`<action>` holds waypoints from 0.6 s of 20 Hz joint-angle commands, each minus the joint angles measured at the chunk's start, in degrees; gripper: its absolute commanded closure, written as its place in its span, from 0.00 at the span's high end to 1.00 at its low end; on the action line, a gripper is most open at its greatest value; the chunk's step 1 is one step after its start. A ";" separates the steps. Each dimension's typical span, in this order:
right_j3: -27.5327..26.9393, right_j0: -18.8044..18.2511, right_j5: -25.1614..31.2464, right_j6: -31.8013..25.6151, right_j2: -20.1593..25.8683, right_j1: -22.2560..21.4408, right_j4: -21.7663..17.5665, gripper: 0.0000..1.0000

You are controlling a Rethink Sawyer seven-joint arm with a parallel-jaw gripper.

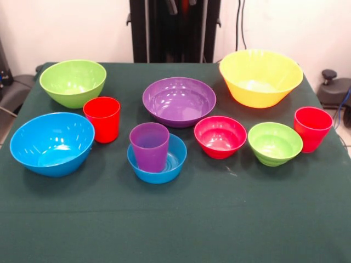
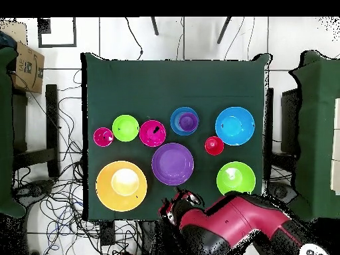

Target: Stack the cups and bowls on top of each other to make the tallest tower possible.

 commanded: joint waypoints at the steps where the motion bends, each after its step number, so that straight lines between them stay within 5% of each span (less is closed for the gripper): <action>1: -4.82 3.09 27.12 -14.53 -6.89 8.81 4.89 1.00; 6: -5.90 2.00 24.99 -15.76 -11.98 15.64 -3.48 1.00; 9: -7.82 3.98 22.51 -14.08 -18.63 22.82 -14.57 1.00; 12: -8.79 4.38 21.16 -13.45 -21.52 27.16 -20.11 1.00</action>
